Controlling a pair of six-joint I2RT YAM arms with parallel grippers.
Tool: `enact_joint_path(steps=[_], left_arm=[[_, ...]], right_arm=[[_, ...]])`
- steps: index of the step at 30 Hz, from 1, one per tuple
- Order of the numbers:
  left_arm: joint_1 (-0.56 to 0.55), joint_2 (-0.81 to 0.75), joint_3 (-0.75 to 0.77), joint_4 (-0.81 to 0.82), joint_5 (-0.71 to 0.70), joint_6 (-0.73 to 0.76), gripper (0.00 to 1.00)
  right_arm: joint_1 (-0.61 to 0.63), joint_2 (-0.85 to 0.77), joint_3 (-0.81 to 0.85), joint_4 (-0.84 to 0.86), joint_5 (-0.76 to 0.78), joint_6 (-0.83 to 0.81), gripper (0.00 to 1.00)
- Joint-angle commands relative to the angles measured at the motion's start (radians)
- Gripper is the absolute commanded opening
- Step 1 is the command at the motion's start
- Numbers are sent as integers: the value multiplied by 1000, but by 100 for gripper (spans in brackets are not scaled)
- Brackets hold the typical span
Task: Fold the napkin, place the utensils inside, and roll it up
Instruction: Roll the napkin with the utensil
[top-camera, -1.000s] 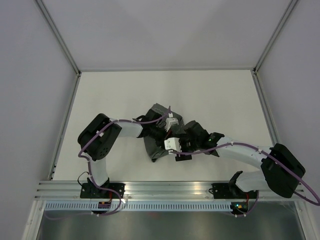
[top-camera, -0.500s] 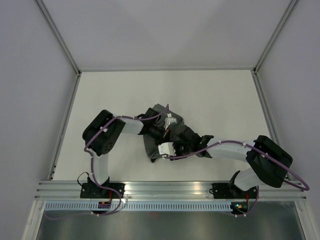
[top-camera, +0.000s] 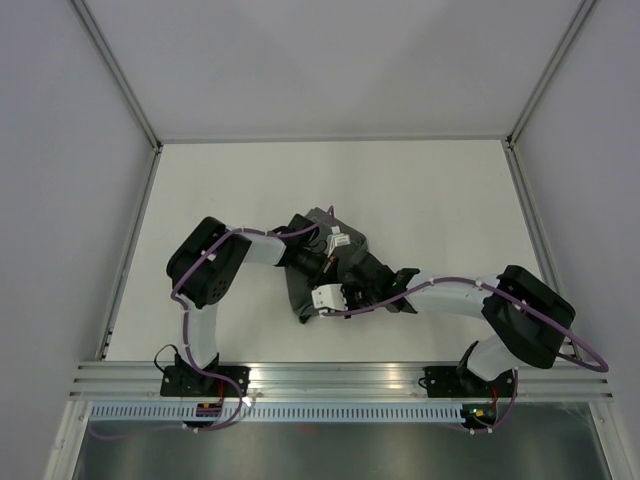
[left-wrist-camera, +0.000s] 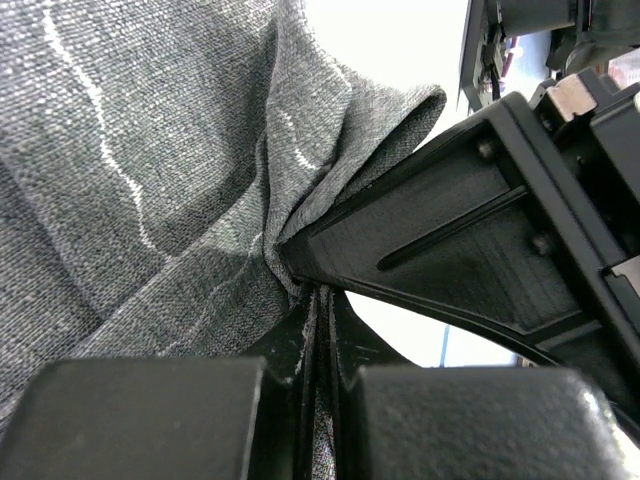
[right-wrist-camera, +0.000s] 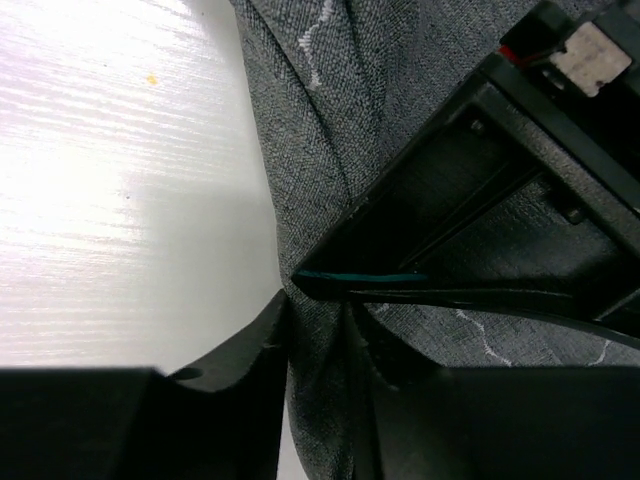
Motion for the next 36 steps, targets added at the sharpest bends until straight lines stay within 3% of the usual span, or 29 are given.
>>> enact_joint_path(steps=[1, 7, 10, 15, 20, 23, 29, 30, 36], left_arm=[[6, 3, 26, 20, 47, -34, 2], [8, -11, 23, 50, 19, -78, 8], [9, -43, -6, 136, -6, -162, 16], [31, -129, -100, 374, -65, -325, 25], [75, -221, -190, 563, -197, -491, 26], [101, -305, -246, 632, -330, -534, 24], [155, -521, -405, 702, -758, -607, 22], [158, -554, -478, 745, -853, -603, 22], [155, -820, -689, 911, -1117, -476, 20]], right_arm=[[8, 48, 39, -64, 8, -12, 28], [2, 77, 74, -138, -7, -9, 11], [-18, 95, 105, -182, -37, -6, 4], [-75, 132, 169, -271, -105, -2, 0], [-123, 172, 241, -366, -194, -16, 0], [-146, 201, 281, -418, -223, -24, 0], [-202, 287, 387, -535, -317, -42, 0], [-218, 311, 399, -552, -326, -45, 0], [-262, 437, 532, -690, -399, -71, 1]])
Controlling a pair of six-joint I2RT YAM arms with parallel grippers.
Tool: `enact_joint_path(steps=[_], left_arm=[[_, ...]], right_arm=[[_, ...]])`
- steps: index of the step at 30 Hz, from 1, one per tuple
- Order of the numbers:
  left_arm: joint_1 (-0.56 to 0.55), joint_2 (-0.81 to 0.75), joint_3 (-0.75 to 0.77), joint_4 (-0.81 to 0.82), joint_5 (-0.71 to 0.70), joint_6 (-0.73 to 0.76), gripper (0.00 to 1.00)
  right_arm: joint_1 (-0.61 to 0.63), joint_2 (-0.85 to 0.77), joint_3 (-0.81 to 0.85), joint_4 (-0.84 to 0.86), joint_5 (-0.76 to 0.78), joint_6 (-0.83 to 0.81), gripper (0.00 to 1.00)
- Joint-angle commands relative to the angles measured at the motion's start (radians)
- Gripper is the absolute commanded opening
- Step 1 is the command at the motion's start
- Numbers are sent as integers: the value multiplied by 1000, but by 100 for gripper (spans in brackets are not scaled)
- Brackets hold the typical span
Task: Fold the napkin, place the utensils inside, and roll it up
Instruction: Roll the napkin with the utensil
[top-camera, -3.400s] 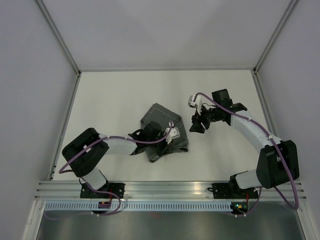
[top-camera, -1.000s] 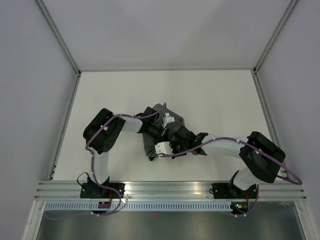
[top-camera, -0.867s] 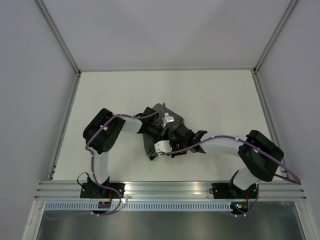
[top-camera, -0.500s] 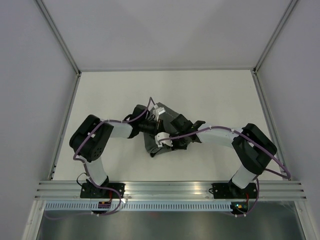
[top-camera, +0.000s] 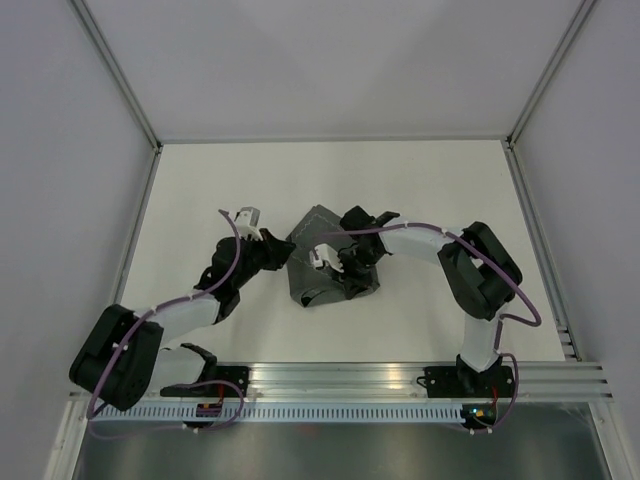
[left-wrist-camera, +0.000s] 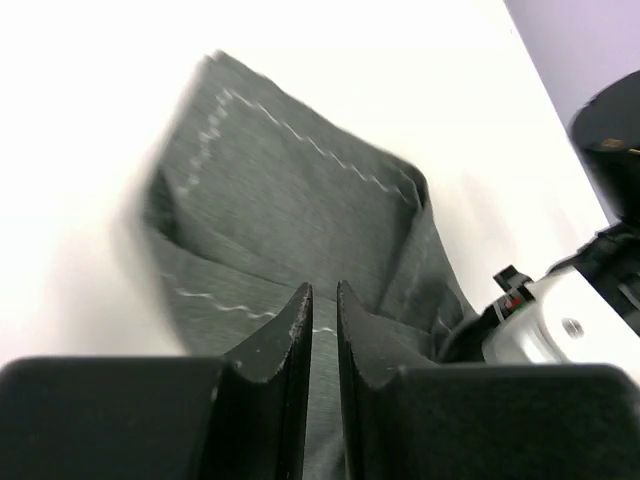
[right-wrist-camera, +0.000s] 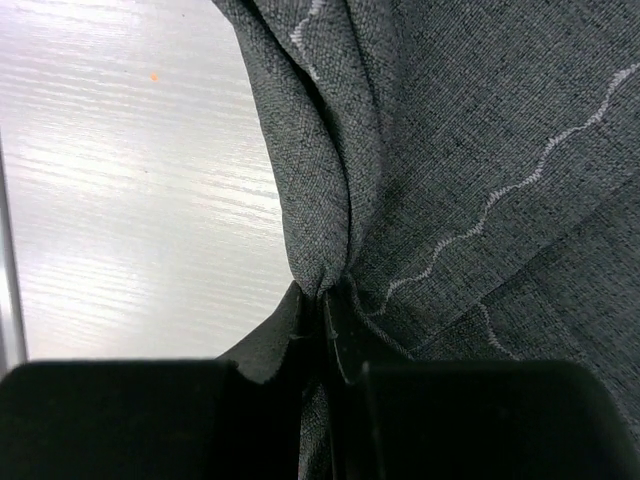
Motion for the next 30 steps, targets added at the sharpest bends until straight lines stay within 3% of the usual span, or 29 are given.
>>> enact_joint_path(steps=[1, 5, 9, 13, 18, 21, 30], left_arm=[[-3, -144, -102, 204, -246, 82, 20], [-25, -264, -121, 197, -250, 244, 26], [-136, -348, -116, 169, -283, 483, 36], [-265, -347, -89, 121, -352, 689, 39], [-513, -240, -46, 97, -508, 947, 43], [-614, -133, -20, 86, -570, 1016, 46], [-766, 92, 36, 45, -639, 1139, 53]], right_arm=[[-34, 105, 67, -147, -50, -55, 1], [-64, 202, 170, -231, -97, -71, 0], [-94, 271, 257, -303, -120, -69, 0], [-110, 332, 307, -348, -142, -71, 0], [-127, 401, 374, -414, -153, -77, 0], [-133, 426, 400, -436, -151, -79, 1], [-152, 461, 423, -453, -151, -65, 0]])
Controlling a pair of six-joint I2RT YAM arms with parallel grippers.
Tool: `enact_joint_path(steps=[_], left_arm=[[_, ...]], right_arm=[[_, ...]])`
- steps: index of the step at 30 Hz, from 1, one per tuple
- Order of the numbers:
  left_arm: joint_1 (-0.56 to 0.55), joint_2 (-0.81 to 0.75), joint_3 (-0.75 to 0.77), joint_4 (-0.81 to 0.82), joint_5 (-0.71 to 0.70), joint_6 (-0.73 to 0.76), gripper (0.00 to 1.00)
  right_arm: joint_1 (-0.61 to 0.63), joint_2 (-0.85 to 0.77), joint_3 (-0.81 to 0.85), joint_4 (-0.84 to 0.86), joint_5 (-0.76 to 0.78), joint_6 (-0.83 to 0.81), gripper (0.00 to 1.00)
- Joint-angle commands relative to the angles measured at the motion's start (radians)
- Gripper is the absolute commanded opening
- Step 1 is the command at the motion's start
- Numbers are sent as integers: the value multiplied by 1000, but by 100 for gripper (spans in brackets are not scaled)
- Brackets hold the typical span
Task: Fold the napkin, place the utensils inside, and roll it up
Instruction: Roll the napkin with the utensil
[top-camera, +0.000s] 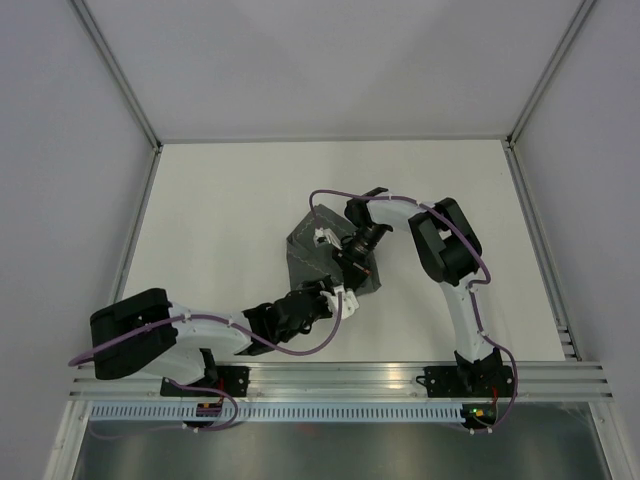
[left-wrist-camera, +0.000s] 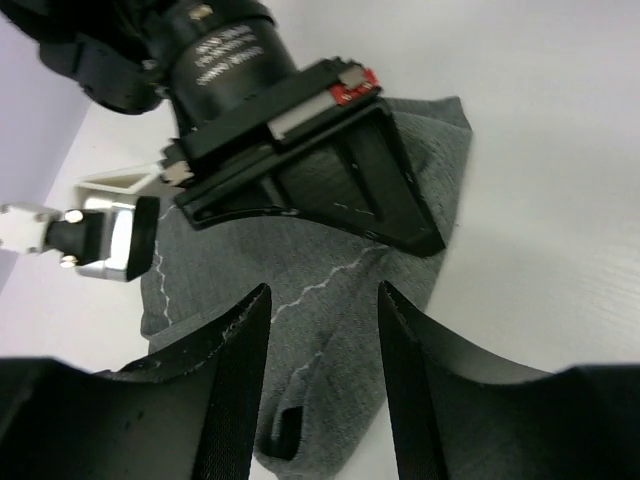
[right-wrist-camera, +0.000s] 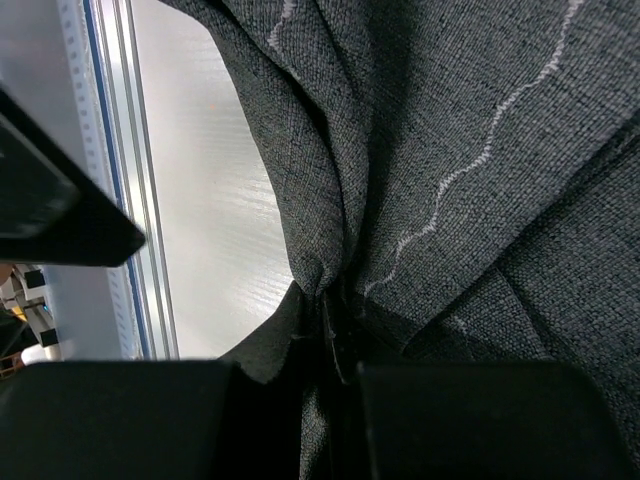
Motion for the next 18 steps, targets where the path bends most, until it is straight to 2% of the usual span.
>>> enact_joint_path(steps=[1, 9, 18], left_arm=[[-35, 63, 50, -24, -47, 112, 53], [-78, 176, 57, -28, -20, 139, 54], [-58, 283, 86, -14, 0, 122, 54]], right_arm=[[-14, 60, 2, 53, 117, -51, 1], [-16, 89, 31, 27, 116, -47, 1], [-17, 101, 45, 22, 116, -34, 0]])
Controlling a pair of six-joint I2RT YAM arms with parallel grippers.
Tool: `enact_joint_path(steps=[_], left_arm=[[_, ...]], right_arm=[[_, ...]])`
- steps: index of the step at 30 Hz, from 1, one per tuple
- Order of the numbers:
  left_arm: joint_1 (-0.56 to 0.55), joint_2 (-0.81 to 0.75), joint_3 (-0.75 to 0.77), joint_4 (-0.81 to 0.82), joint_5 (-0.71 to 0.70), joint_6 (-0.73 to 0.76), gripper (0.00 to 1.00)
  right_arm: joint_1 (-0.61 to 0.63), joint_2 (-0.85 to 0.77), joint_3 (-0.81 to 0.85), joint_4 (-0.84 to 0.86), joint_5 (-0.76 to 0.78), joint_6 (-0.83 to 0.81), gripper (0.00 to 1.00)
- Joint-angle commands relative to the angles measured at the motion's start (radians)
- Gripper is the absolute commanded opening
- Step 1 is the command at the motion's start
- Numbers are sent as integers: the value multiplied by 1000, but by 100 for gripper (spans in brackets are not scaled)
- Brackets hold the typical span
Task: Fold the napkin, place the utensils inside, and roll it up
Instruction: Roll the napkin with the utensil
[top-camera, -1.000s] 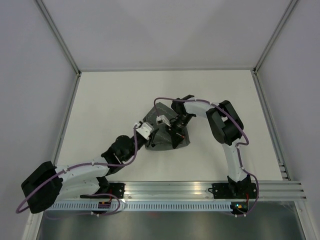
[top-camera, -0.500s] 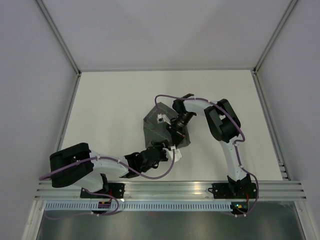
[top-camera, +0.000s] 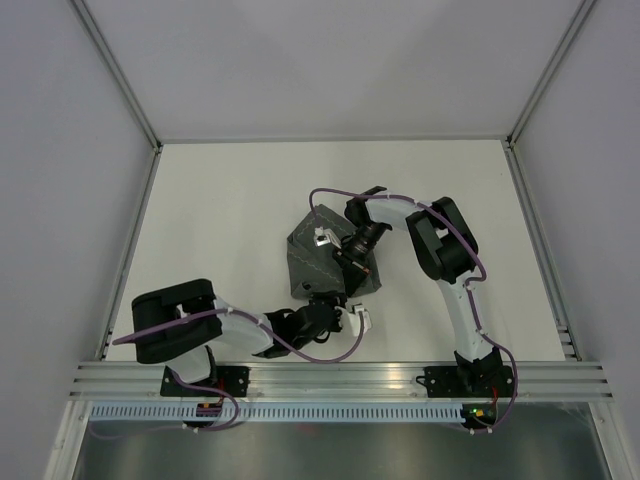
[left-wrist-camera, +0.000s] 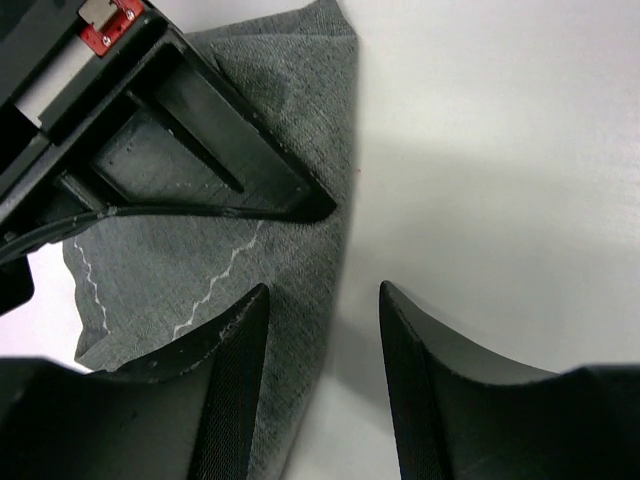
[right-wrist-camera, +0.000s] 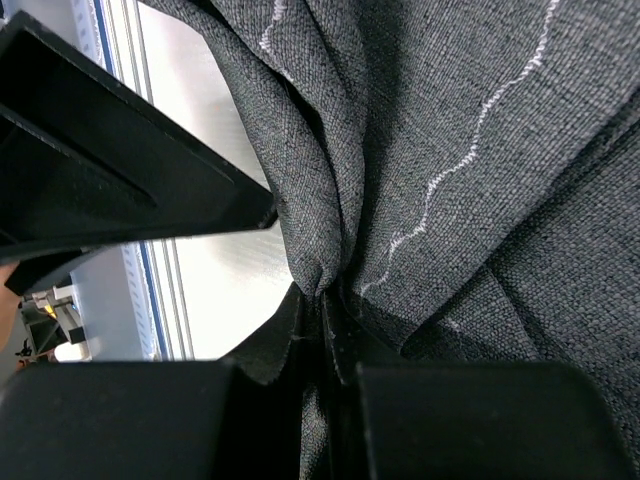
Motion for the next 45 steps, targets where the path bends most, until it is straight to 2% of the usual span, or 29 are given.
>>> enact_joint_path(steps=[1, 6, 14, 15, 20, 21, 24, 25, 27, 28, 29, 32, 37, 45], left_arm=[[19, 42, 38, 36, 13, 25, 54], [55, 73, 58, 23, 30, 8, 53], [87, 85, 129, -123, 121, -26, 42], [93, 87, 138, -156, 129, -31, 36], [133, 113, 211, -275, 217, -63, 19], [136, 116, 227, -289, 227, -63, 12], [143, 131, 254, -330, 258, -64, 7], [148, 136, 267, -379, 287, -69, 5], [165, 150, 291, -428, 322, -92, 2], [170, 153, 316, -453, 338, -98, 2], [183, 156, 325, -489, 367, -116, 2], [208, 162, 359, -554, 443, -155, 2], [249, 153, 388, -594, 574, -213, 2], [300, 147, 380, -577, 709, -297, 2]], right_arm=[[-10, 59, -1, 75, 128, -50, 0], [-11, 59, -2, 76, 126, -45, 0], [-10, 65, 4, 71, 126, -44, 1], [-11, 65, 4, 68, 122, -45, 0], [-13, 67, 4, 62, 114, -45, 1], [-14, 67, 1, 62, 116, -45, 0], [-16, 56, -7, 68, 106, -44, 1], [-17, 52, -11, 73, 103, -33, 3], [-20, 33, -28, 94, 96, -27, 14], [-26, 9, -33, 101, 93, -27, 20], [-27, -7, -41, 110, 88, -9, 33], [-37, -74, -65, 159, 83, 18, 48], [-69, -192, -76, 235, 68, 99, 56], [-178, -384, -157, 521, 115, 344, 60]])
